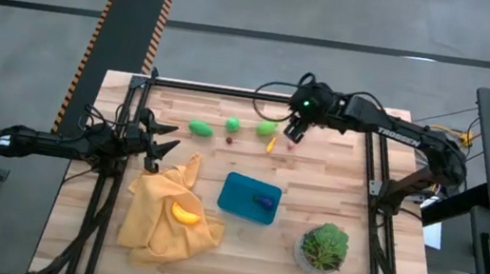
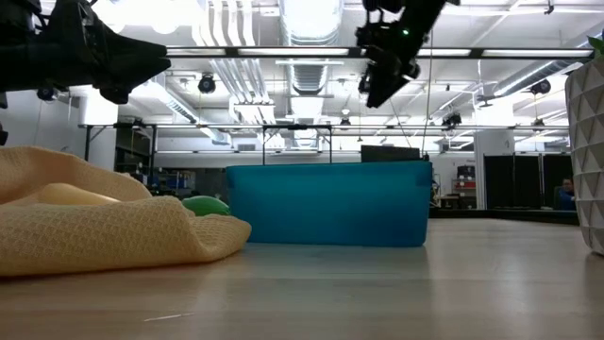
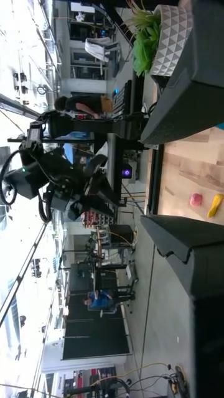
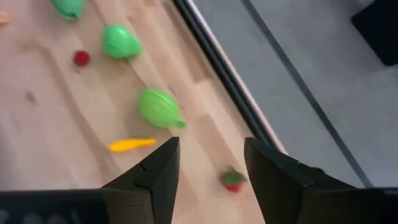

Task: Pick and placing Produce into tupperware
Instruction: Put the strawberry into the blue bin

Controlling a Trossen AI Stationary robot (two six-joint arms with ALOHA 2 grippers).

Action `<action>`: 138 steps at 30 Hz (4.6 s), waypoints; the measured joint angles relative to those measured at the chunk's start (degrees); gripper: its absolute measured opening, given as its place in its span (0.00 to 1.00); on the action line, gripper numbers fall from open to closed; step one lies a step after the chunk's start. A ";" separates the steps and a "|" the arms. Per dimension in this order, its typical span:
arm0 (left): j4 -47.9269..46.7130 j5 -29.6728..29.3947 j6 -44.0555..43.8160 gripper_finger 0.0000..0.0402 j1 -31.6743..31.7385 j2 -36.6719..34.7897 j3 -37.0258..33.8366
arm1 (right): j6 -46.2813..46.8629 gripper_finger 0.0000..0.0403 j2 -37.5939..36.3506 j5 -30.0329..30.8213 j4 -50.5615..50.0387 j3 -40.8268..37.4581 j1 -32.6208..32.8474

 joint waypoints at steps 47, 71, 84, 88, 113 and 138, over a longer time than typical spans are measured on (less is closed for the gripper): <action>0.03 -0.45 0.33 0.46 0.00 0.42 0.01 | -9.38 0.37 18.35 -13.53 -0.24 -1.47 -19.75; 0.01 -0.45 0.31 0.46 0.00 0.66 0.02 | -11.08 0.37 26.33 -13.53 0.94 -1.64 -19.72; 0.02 -0.44 0.36 0.46 0.00 0.76 0.00 | -11.24 0.37 26.97 -13.51 0.71 -1.36 -19.74; 0.02 -0.45 0.37 0.46 0.01 0.76 0.00 | -11.58 0.37 26.88 -13.51 0.67 -1.33 -19.72; 0.02 -0.45 0.42 0.46 0.01 0.79 0.00 | -12.15 0.37 26.80 -10.49 -0.33 -1.82 -20.36; 0.02 -0.44 0.42 0.46 0.00 0.79 0.00 | -12.07 0.12 26.77 -10.49 -0.31 -2.65 -20.70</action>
